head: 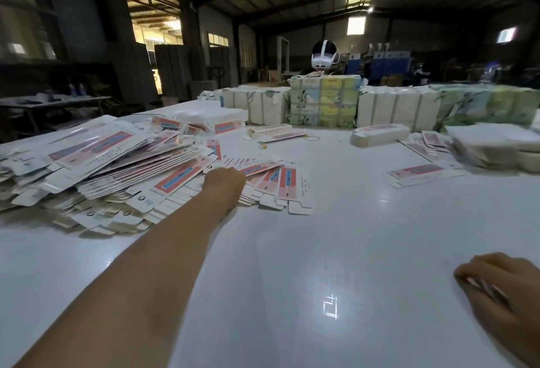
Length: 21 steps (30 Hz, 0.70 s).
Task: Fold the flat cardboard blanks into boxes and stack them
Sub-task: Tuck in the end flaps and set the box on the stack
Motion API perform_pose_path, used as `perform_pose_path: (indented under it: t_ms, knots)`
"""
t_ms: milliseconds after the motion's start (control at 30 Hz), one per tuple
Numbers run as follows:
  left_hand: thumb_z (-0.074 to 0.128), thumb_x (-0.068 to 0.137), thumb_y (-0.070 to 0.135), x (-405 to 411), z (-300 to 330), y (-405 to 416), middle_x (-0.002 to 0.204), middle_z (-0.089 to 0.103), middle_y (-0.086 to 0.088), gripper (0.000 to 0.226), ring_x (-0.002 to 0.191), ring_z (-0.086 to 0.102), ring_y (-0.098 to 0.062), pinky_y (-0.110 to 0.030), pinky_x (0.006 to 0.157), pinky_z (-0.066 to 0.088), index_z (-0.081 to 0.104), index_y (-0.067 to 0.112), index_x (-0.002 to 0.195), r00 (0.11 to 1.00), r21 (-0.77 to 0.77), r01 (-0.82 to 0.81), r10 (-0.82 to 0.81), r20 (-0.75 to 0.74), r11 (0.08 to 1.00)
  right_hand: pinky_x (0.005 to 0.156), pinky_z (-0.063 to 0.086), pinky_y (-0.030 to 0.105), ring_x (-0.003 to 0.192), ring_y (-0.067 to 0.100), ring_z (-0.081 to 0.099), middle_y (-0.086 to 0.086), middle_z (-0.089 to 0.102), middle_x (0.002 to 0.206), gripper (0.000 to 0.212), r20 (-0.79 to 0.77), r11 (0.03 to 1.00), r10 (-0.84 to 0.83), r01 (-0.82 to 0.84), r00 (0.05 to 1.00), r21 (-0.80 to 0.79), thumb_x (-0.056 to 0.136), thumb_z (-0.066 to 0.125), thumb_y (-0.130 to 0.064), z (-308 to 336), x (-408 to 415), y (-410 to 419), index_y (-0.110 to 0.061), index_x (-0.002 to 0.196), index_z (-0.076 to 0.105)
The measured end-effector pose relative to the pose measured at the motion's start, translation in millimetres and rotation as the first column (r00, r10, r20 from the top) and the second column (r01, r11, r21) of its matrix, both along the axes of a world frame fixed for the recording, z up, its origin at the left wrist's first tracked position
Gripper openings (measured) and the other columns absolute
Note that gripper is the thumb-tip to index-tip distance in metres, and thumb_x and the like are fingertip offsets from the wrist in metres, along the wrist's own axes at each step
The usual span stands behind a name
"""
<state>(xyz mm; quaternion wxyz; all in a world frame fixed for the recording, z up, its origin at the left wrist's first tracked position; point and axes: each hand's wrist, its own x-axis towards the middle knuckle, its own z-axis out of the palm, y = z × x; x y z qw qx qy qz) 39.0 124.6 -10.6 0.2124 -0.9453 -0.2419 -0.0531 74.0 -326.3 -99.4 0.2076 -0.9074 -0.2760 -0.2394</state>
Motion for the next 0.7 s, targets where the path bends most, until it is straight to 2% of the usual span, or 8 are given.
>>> perform_pose_path:
  t_ms: [133,233,300,367,400,467,600,700]
  knots:
    - [0.051,0.092,0.011,-17,13,-31,0.102,0.066,-0.013,0.020,0.087,0.063,-0.030,-0.034,0.068,0.047,0.060,0.008,0.110,0.937,-0.036,0.168,-0.148,0.317,0.985,0.070,0.045,0.038,0.080,0.021,0.055,-0.013,0.057,0.085,0.017,-0.090,0.998,0.034,-0.038,0.995,-0.043,0.075,0.074,-0.010,40,-24,33,-0.025,0.081,0.071]
    - [0.052,0.081,-0.010,-33,21,-93,0.084,0.067,-0.019,0.022,0.071,0.064,-0.036,-0.039,0.059,0.053,0.064,-0.001,0.096,0.738,0.033,0.475,-0.418,0.530,0.879,0.076,0.042,0.033,0.094,0.021,0.054,-0.007,0.060,0.096,0.010,-0.169,0.990,-0.015,-0.009,0.985,-0.141,0.088,0.059,-0.019,47,-29,29,-0.022,0.090,0.069]
    - [0.055,0.070,-0.020,-48,15,-143,0.070,0.065,-0.020,0.025,0.058,0.062,-0.035,-0.039,0.047,0.053,0.066,-0.004,0.086,0.542,0.151,0.663,-0.610,0.578,0.733,0.069,0.045,0.034,0.088,0.027,0.060,0.001,0.065,0.089,0.017,-0.244,0.978,0.104,-0.055,0.964,0.201,0.092,0.054,-0.020,55,-31,30,-0.011,0.086,0.067]
    - [0.055,0.075,-0.016,-60,5,-183,0.074,0.067,-0.020,0.021,0.062,0.065,-0.034,-0.040,0.048,0.055,0.067,-0.005,0.088,0.405,0.207,0.779,-0.728,0.554,0.591,0.062,0.049,0.032,0.081,0.026,0.067,0.006,0.071,0.090,0.036,-0.521,0.595,0.353,0.243,0.777,0.766,0.098,0.044,-0.039,71,-26,21,-0.011,0.097,0.067]
    - [0.055,0.079,-0.012,-66,0,-200,0.079,0.068,-0.020,0.018,0.067,0.067,-0.034,-0.040,0.051,0.056,0.068,-0.006,0.090,0.364,0.212,0.815,-0.761,0.537,0.540,0.055,0.051,0.031,0.074,0.026,0.069,0.010,0.073,0.091,0.046,-0.590,0.411,0.527,0.424,0.612,0.807,0.098,0.039,-0.050,76,-25,14,-0.013,0.101,0.066]
    - [0.052,0.083,-0.011,-75,-10,-221,0.087,0.070,-0.021,0.019,0.074,0.069,-0.034,-0.040,0.053,0.058,0.069,-0.007,0.091,0.306,0.252,0.848,-0.818,0.487,0.467,0.039,0.047,0.025,0.055,0.025,0.067,0.014,0.072,0.080,0.061,-0.536,0.257,0.744,0.569,0.400,0.781,0.094,0.035,-0.061,85,-27,-1,-0.008,0.095,0.066]
    - [0.061,0.071,-0.008,-86,-24,-231,0.096,0.069,-0.019,0.026,0.079,0.069,-0.034,-0.039,0.054,0.058,0.068,-0.005,0.096,0.341,0.178,0.883,-0.854,0.392,0.434,0.032,0.043,0.021,0.040,0.017,0.059,0.015,0.064,0.056,0.038,-0.537,0.287,0.750,0.541,0.386,0.791,0.094,0.040,-0.023,88,-35,-11,0.006,0.080,0.059]
    - [0.069,0.077,0.013,-82,-24,-239,0.121,0.062,-0.013,0.041,0.102,0.063,-0.033,-0.041,0.082,0.054,0.062,0.005,0.117,0.508,-0.007,0.837,-0.772,0.383,0.547,0.035,0.048,0.025,0.046,0.021,0.065,0.019,0.067,0.061,0.024,-0.585,0.378,0.719,0.495,0.375,0.782,0.093,0.035,-0.006,86,-40,-3,0.009,0.087,0.052]
